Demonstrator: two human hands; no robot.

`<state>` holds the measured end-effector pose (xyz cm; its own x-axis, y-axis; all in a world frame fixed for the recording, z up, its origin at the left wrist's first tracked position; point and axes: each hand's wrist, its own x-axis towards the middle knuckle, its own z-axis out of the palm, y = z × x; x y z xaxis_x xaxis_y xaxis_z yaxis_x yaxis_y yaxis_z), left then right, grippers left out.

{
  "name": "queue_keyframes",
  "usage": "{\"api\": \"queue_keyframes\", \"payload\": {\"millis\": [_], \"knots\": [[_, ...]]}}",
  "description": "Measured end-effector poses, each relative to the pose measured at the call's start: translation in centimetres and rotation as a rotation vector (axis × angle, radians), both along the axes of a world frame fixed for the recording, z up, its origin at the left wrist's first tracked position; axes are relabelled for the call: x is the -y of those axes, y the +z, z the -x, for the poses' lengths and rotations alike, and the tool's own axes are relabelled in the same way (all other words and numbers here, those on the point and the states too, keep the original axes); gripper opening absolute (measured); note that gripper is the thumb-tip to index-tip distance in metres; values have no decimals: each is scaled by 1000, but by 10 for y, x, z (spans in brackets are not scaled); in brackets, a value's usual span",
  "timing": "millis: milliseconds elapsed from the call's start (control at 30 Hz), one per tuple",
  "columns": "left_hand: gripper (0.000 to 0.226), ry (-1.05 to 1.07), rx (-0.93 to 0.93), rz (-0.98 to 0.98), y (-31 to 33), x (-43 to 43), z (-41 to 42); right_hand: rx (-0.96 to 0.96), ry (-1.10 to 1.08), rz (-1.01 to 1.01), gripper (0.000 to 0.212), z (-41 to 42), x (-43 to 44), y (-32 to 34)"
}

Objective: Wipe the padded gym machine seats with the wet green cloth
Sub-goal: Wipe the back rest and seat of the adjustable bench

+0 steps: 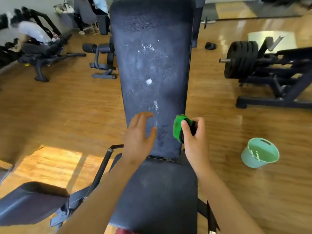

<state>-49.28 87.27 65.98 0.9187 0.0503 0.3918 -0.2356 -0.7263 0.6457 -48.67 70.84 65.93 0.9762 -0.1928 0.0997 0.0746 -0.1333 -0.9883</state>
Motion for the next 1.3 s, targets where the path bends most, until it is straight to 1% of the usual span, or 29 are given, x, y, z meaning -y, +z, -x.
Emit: {"api": "queue_keyframes", "payload": {"millis": [100,200,300,400,467,533,600,633,700,767,867,967,1100,1200,1300], "knots": [[37,-71,36,-37,5,-13,-37,56,-43,-11,8,-17,-10,7],[36,-116,111,-84,19,-35,-84,69,-72,-31,8,-40,-25,18],[31,-123,246,-81,51,-54,-136,97,-107,-87,11,-67,-44,36],[29,-132,364,-82,85,-71,-178,155,-136,-123,8,-100,-68,57],[31,-88,441,-107,98,-82,-200,220,-188,-59,10,-122,-80,70],[38,48,507,-90,104,-94,-225,268,-234,10,4,-142,-85,81],[46,176,509,52,106,-104,-254,321,-305,78,4,-159,-81,93],[48,192,498,132,105,-107,-268,363,-354,112,5,-166,-76,99],[54,151,471,255,97,-108,-287,442,-439,172,2,-182,-67,108],[59,132,455,332,88,-102,-292,493,-512,243,12,-199,-58,111],[58,139,508,361,83,-98,-293,516,-539,297,24,-221,-54,115],[56,166,503,405,85,-99,-289,523,-551,307,31,-232,-56,113],[59,247,411,445,86,-97,-287,523,-619,365,31,-236,-60,113],[61,282,420,413,84,-98,-289,563,-660,352,32,-236,-60,110],[58,300,438,376,83,-98,-289,597,-730,359,27,-236,-57,107]]}}
